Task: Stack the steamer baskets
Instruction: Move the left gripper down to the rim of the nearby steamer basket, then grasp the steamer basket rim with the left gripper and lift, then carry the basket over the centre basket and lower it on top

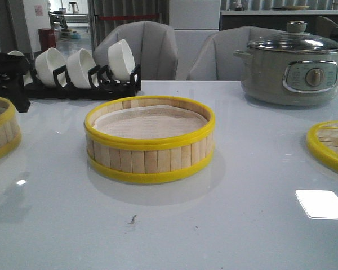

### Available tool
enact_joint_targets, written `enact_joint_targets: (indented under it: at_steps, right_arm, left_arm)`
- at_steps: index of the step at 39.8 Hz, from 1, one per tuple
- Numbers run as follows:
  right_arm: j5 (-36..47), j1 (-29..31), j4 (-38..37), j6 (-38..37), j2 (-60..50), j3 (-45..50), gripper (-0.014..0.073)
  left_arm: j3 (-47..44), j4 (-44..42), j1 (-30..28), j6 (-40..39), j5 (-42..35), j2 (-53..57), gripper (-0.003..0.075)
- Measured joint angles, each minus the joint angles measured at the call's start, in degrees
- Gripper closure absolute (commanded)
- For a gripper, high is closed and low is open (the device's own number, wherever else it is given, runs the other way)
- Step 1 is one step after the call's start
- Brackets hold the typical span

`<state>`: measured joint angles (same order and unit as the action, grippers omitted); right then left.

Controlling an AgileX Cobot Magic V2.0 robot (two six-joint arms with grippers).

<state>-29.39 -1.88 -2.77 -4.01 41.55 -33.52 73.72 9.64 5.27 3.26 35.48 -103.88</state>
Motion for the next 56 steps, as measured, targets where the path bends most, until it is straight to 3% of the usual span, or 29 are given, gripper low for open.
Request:
enact_joint_targets:
  at_steps: [14, 19, 25, 28, 42, 56]
  right_arm:
    - [0.0, 0.0, 0.0, 0.0, 0.0, 0.0, 0.0281]
    - [0.0, 0.0, 0.0, 0.0, 0.0, 0.0, 0.0281]
    - [0.0, 0.0, 0.0, 0.0, 0.0, 0.0, 0.0281]
    - [0.0, 0.0, 0.0, 0.0, 0.0, 0.0, 0.0281]
    - [0.3, 0.0, 0.0, 0.0, 0.0, 0.0, 0.0281]
    - [0.3, 0.0, 0.0, 0.0, 0.0, 0.0, 0.0281]
  left_arm:
    - [5.7, 0.0, 0.0, 0.0, 0.0, -5.8, 0.0155]
    - [5.7, -0.1, 0.0, 0.0, 0.4, -6.6, 0.0299]
    - [5.7, -0.5, 0.0, 0.0, 0.8, -6.8, 0.065]
    - [5.7, -1.3, 0.0, 0.0, 1.1, -6.8, 0.0615]
    - [12.9, -3.7, 2.0, 0.0, 9.5, -6.8, 0.0631]
    - [26.7, -3.7, 14.4, 0.0, 17.0, -5.1, 0.0631]
